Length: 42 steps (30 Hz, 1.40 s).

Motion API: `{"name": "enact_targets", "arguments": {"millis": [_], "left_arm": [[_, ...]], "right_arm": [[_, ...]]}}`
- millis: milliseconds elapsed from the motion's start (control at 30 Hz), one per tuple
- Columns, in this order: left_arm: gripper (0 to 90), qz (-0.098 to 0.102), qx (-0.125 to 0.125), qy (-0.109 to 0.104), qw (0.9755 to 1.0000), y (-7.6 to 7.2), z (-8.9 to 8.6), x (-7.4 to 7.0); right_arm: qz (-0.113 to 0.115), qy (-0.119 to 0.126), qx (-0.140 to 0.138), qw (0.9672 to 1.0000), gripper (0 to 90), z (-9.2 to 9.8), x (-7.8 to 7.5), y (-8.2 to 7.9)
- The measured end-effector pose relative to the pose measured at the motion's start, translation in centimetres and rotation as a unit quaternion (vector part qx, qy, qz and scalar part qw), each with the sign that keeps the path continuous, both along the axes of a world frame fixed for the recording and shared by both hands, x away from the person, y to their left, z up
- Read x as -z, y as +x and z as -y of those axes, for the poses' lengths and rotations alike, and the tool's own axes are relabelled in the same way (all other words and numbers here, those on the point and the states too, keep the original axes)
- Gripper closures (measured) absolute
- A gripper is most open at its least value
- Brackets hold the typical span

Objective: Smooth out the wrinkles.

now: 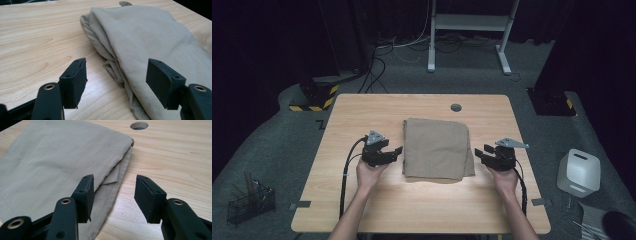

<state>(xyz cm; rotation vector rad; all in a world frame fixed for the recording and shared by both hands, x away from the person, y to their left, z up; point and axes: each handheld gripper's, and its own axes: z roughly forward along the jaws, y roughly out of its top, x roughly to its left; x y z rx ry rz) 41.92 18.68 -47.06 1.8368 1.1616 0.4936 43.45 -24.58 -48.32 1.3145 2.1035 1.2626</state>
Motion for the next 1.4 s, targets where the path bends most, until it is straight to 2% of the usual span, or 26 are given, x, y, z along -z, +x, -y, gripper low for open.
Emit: {"name": "enact_targets", "arguments": {"millis": [433, 467, 567, 933, 1100, 1200, 1267, 1400], "left_arm": [[32.7, -0.008, -0.010, -0.009, 0.9999, -1.2, -1.6, 0.5], [32.7, -0.009, -0.011, -0.004, 0.9999, -1.3, -1.7, 0.6], [32.6, -0.015, -0.014, -0.001, 0.9998, -1.7, -2.1, 0.8], [32.6, -0.018, -0.031, -0.007, 0.9993, -3.0, -3.3, 1.8], [32.7, -0.030, -0.040, 0.004, 0.9987, -3.3, -3.5, 3.0], [32.8, -0.034, -0.045, 0.007, 0.9984, -3.4, -3.7, 3.4], [32.8, -0.034, -0.050, 0.016, 0.9980, -3.5, -3.8, 3.6], [32.9, -0.038, -0.056, 0.018, 0.9975, -3.5, -4.0, 3.9]], "right_arm": [[0.010, 0.003, 0.012, 0.9999, 49.5, 1.0, -0.1, -1.4], [0.011, 0.004, 0.013, 0.9999, 49.5, 1.1, -0.1, -1.5], [0.004, 0.007, 0.019, 0.9998, 49.4, 1.4, 0.1, -1.9], [-0.005, -0.006, 0.022, 0.9997, 49.1, 1.4, 1.2, -2.8], [-0.010, -0.024, 0.027, 0.9993, 49.0, 1.5, 1.9, -3.0], [-0.017, -0.032, 0.034, 0.9988, 49.0, 1.5, 2.3, -3.1], [-0.015, -0.047, 0.037, 0.9981, 49.0, 1.5, 2.5, -3.2], [-0.020, -0.057, 0.042, 0.9973, 48.9, 1.7, 3.0, -3.2]]}}
